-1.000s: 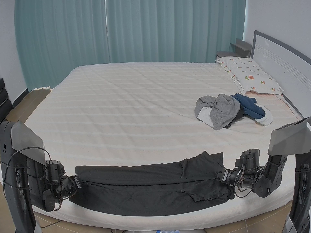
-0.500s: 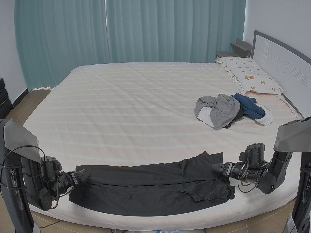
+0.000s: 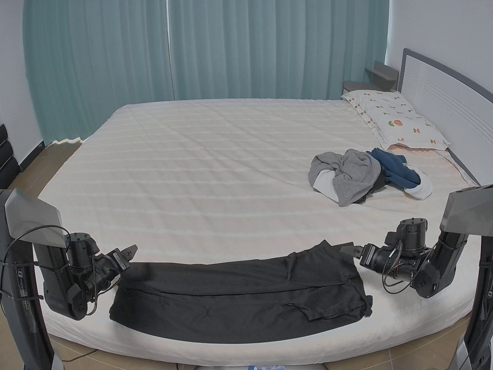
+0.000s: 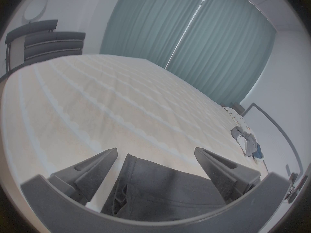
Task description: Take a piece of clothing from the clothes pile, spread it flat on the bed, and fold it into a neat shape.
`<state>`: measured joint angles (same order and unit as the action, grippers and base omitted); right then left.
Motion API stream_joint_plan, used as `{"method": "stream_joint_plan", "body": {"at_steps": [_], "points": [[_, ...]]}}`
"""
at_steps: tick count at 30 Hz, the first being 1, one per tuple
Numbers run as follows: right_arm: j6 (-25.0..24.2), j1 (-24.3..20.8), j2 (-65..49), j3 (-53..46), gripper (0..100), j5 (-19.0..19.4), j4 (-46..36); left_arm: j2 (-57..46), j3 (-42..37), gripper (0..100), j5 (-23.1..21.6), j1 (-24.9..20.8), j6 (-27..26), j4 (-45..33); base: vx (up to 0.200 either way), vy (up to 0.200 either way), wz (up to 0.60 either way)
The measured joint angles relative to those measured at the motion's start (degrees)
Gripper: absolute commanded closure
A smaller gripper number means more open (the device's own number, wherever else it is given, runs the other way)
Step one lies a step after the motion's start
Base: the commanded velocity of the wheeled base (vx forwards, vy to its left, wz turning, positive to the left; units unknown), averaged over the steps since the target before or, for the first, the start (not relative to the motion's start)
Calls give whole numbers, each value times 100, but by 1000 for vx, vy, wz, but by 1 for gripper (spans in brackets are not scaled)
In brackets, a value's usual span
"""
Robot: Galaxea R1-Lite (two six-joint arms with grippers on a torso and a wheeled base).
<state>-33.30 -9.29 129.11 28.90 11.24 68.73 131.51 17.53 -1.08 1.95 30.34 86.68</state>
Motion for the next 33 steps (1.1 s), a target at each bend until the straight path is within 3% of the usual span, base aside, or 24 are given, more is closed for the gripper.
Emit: {"method": "stream_joint_plan", "body": {"at_steps": [6,15,16,33], "points": [[-257,224,121,63,0,534,-4,265,608,0,-134,50,589,-607,0,0,0],[-288,351,289,199,0,597,-123,606,970,0,-204,179,672,-691,0,0,0],[-288,354,300,210,0,597,-169,647,984,100,-206,179,674,-692,0,0,0],[-299,360,347,257,0,597,-180,848,1201,100,-123,428,1115,-638,0,0,0]]}}
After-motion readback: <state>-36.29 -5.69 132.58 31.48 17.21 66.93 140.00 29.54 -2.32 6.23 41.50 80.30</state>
